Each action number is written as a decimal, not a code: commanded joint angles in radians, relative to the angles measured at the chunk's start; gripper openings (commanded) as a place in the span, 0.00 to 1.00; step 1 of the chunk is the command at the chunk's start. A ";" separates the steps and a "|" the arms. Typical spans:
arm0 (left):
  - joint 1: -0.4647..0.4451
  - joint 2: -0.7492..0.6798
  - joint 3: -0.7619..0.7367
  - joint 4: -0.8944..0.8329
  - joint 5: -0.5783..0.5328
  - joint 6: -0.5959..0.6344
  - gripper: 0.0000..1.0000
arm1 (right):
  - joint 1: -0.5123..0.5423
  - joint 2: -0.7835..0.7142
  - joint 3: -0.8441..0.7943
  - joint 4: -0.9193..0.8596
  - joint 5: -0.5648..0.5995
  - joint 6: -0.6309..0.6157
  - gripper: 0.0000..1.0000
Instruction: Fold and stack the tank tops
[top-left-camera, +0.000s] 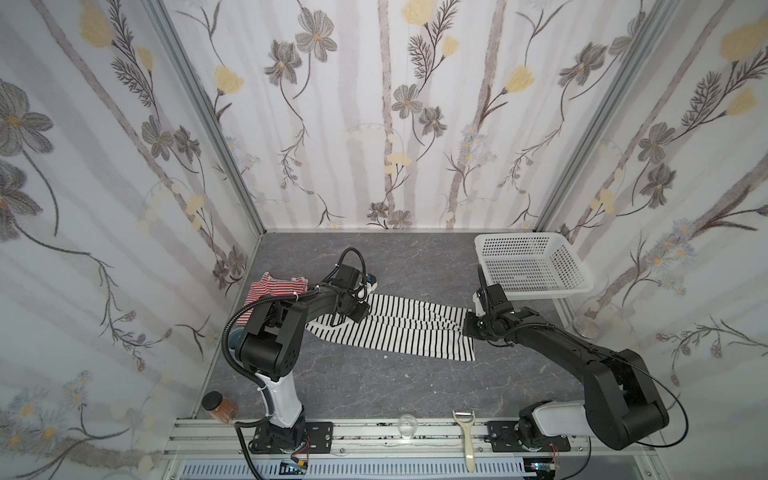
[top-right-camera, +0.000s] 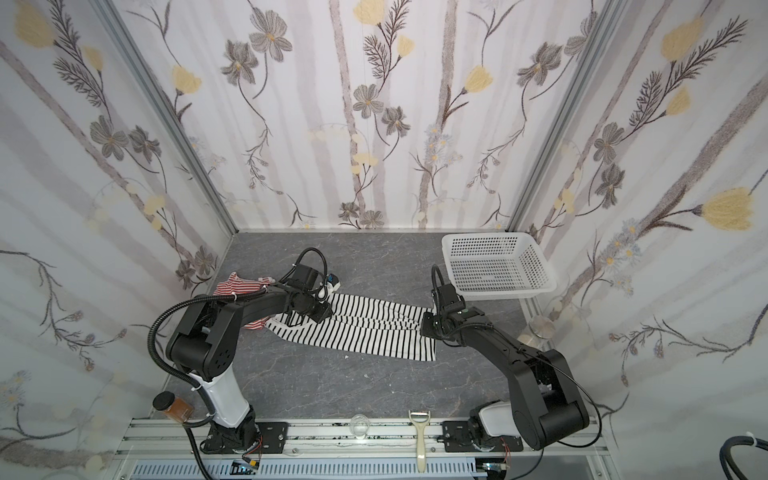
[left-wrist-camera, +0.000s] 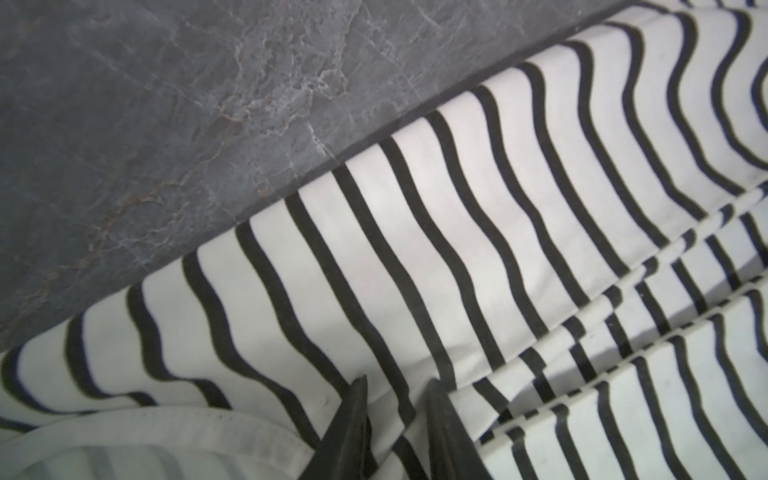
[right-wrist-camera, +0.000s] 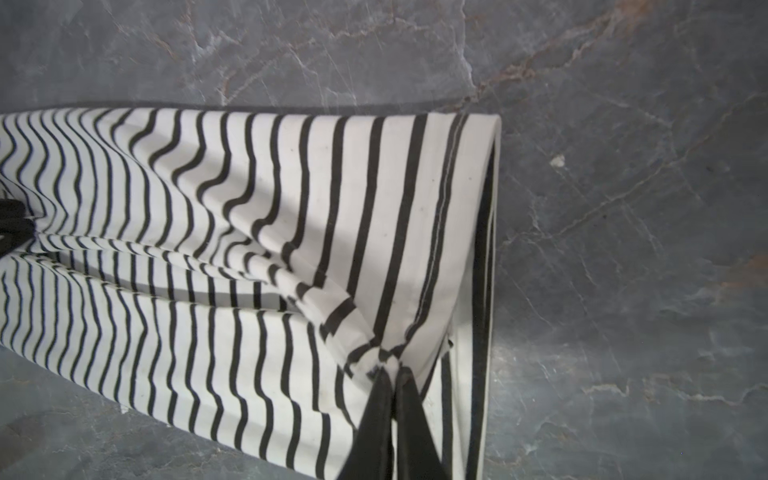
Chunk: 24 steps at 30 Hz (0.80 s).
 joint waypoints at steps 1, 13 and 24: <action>0.002 0.002 -0.019 -0.089 -0.043 0.002 0.28 | 0.000 -0.019 -0.009 -0.008 0.030 -0.018 0.17; 0.002 0.016 -0.006 -0.087 -0.065 0.009 0.28 | -0.064 0.129 0.131 0.027 0.070 0.060 0.28; 0.001 0.010 -0.001 -0.087 -0.045 0.002 0.28 | -0.095 0.286 0.223 0.057 0.064 0.066 0.28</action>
